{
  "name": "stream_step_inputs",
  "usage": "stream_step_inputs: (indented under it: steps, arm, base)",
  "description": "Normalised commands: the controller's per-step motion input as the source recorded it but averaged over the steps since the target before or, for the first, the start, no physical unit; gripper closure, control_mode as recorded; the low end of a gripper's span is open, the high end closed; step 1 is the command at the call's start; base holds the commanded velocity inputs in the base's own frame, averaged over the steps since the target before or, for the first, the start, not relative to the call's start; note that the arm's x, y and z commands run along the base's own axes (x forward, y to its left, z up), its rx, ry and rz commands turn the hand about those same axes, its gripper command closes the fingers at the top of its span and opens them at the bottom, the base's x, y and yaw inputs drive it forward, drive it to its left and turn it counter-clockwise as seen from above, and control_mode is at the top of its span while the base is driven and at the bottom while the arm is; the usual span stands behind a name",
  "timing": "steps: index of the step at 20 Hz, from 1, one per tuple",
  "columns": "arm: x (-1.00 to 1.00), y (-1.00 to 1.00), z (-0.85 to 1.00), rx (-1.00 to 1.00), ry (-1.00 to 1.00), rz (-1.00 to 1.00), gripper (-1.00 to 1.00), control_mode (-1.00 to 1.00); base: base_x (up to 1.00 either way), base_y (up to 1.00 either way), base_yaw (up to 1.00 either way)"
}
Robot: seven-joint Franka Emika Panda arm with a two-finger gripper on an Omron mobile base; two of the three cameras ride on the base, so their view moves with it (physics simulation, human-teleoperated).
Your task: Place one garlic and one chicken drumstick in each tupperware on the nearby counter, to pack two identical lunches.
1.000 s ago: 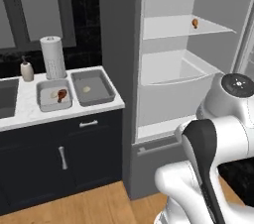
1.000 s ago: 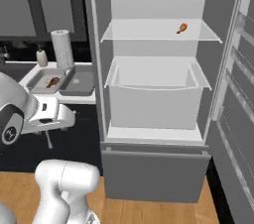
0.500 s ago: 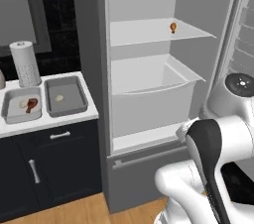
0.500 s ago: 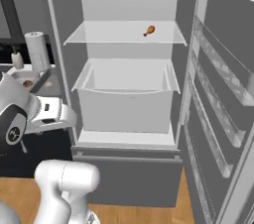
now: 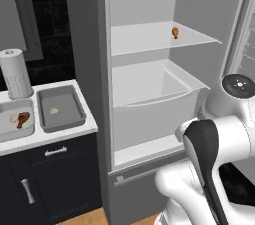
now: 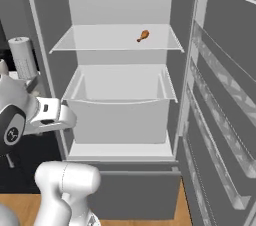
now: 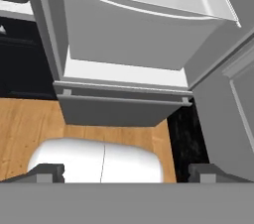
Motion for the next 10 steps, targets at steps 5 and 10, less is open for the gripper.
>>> stream_step_inputs:
  steps: [5, 10]
  arm:
    - [0.0, 0.0, 0.0, 0.0, 0.0, 0.0, -1.0, 1.0]
    - [0.0, 0.0, 0.0, 0.0, 0.0, 0.0, -1.0, 1.0]
  base:
    - [0.25, -0.32, -0.1]
    - [0.32, -0.35, -0.08]
